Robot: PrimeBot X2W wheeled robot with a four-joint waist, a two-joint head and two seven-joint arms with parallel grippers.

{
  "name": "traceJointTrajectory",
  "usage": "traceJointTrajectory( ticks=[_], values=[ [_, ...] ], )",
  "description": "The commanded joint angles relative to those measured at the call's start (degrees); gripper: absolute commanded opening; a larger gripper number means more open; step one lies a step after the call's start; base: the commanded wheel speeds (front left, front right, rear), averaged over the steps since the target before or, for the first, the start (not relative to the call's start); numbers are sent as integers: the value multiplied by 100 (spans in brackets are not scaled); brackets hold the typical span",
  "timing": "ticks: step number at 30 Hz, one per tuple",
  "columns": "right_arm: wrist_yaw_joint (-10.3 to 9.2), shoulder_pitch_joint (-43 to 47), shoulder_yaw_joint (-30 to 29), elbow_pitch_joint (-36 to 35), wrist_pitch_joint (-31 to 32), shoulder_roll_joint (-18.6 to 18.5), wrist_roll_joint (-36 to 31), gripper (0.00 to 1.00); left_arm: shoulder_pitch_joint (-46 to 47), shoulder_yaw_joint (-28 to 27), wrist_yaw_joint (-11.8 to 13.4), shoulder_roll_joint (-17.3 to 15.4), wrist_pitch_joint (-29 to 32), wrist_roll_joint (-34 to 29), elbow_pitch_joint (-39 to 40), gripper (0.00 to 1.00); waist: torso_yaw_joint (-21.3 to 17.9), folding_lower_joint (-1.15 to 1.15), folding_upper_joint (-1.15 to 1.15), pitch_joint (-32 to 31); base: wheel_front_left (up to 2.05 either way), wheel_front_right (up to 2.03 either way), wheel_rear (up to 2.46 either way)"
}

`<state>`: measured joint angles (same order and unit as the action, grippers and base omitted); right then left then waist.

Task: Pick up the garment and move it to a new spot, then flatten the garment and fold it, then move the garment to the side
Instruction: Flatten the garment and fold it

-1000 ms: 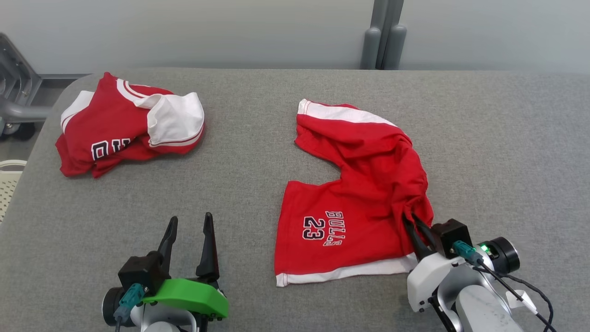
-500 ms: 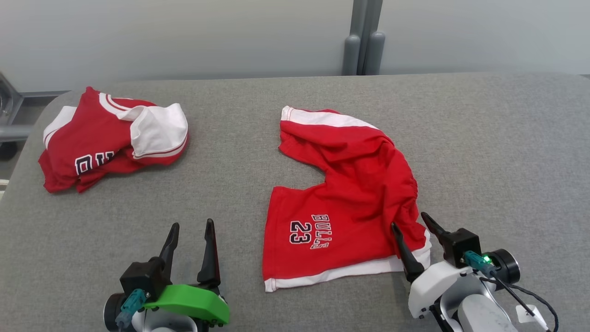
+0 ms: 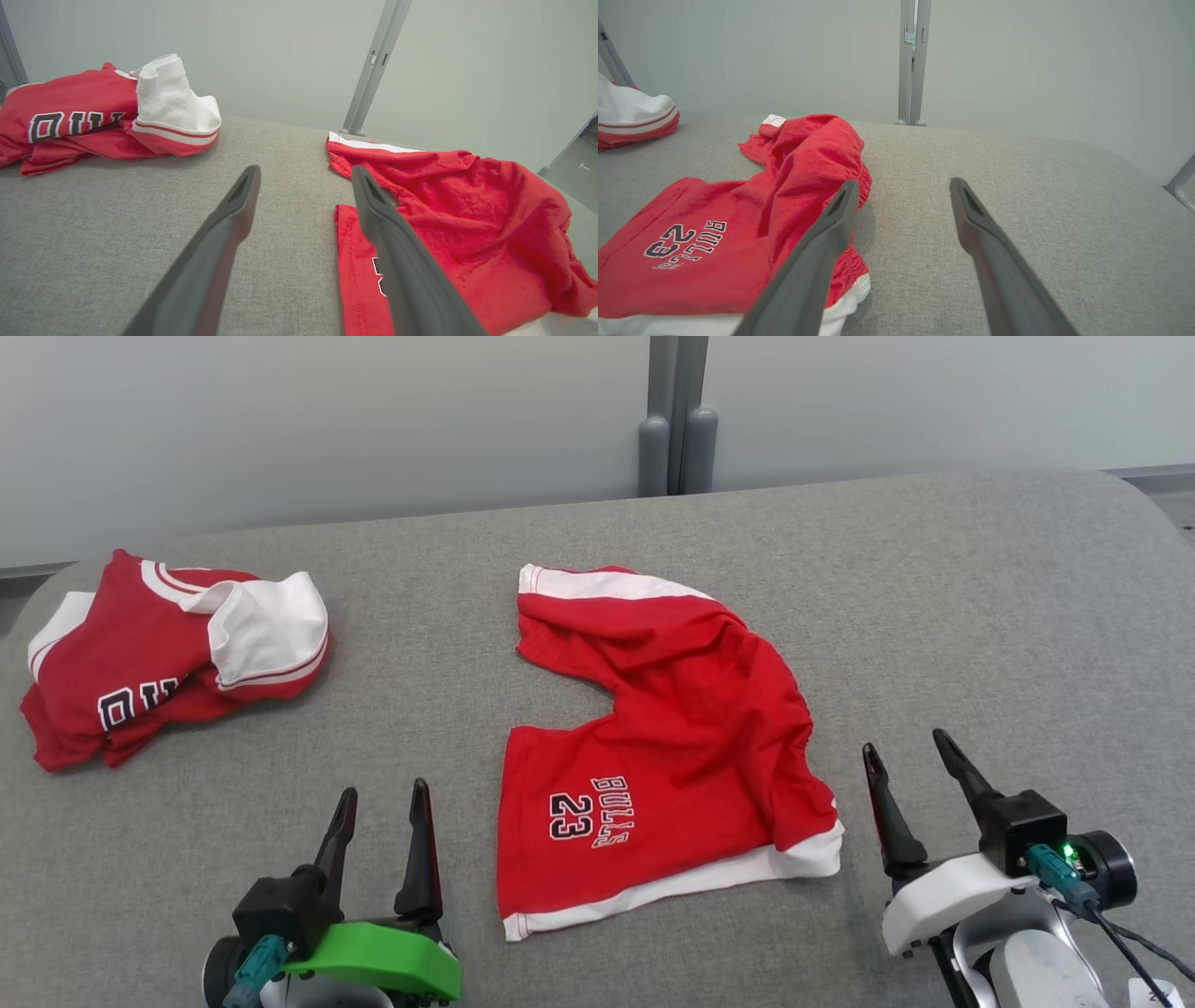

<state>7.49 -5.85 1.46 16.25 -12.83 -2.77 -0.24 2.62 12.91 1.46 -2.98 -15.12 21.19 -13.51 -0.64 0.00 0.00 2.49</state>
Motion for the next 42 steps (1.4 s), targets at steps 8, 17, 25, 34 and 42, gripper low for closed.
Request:
traceJointTrajectory(
  ticks=[8, 17, 25, 34, 42],
  values=[
    [0, 301, -205, -627, 99, -21, 24, 100, -574, -143, -6, -81, -4, 62, 339, 100, -147, 0, 0, -105, 0, 0, 0],
    [0, 558, -281, -1028, 212, -20, 138, 100, -999, -258, 48, -63, -4, 186, 699, 100, -180, 0, 0, -289, 0, 0, 0],
    [0, 687, -195, -1284, 332, -21, 189, 100, -1091, -303, 77, -97, -4, 126, 829, 100, -219, 0, 0, -344, 0, 0, 0],
    [0, 680, -159, -1317, 337, -21, 224, 100, -1128, -317, 86, -98, -4, 91, 814, 100, -195, 0, 0, -356, 0, 0, 0],
    [0, 642, -146, -1320, 336, -21, 252, 100, -1118, -323, 76, -101, -4, 90, 801, 100, -170, 0, 0, -361, 0, 0, 0]
  ],
)
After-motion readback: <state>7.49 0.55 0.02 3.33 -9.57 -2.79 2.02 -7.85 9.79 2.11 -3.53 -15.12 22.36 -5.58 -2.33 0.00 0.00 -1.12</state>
